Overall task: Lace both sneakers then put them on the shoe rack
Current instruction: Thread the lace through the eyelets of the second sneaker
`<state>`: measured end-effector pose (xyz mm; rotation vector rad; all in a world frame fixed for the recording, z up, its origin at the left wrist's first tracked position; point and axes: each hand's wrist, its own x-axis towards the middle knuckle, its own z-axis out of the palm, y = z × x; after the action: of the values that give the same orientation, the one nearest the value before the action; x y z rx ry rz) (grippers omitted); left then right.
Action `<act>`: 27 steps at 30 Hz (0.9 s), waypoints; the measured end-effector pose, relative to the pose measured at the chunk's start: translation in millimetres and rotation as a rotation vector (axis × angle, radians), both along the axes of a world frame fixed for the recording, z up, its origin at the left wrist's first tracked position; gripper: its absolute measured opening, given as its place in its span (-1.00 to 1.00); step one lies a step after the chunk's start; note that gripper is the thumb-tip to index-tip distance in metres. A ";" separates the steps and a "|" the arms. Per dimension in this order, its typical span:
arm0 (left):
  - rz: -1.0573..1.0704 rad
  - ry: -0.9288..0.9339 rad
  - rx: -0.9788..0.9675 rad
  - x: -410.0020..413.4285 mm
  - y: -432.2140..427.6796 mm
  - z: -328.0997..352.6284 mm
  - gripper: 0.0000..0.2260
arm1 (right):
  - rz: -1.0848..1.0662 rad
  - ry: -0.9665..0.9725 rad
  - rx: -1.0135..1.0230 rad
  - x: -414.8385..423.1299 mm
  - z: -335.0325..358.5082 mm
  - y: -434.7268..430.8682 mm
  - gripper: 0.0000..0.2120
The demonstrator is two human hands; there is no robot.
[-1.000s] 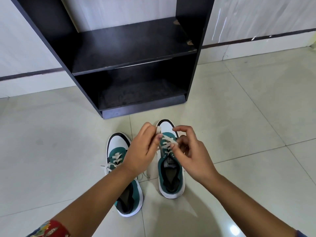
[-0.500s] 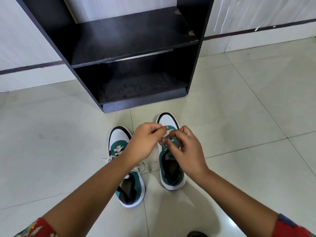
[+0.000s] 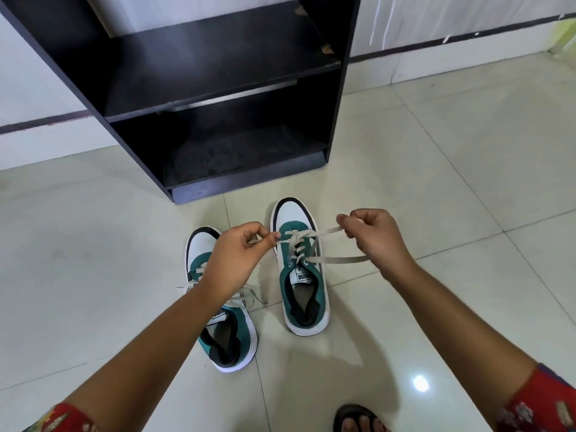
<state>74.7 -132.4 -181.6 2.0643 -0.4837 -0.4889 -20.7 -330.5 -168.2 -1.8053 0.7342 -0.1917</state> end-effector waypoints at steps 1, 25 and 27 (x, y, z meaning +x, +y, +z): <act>-0.015 -0.060 0.081 0.8 2.8 -4.5 -0.77 | 0.018 0.084 -0.192 -2.4 -5.2 -6.1 -0.62; -0.316 -0.598 0.383 -13.4 -1.5 -54.7 -0.86 | 0.451 0.187 -0.400 -5.7 -48.2 21.5 -0.88; -0.287 -0.619 0.410 -14.8 1.2 -54.6 -0.88 | 0.477 0.234 -0.384 -7.7 -47.1 17.0 -0.86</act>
<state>60.0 -131.2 -236.2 2.5515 -1.1329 -0.0974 -28.4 -313.6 -215.3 -2.3432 0.4213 0.2135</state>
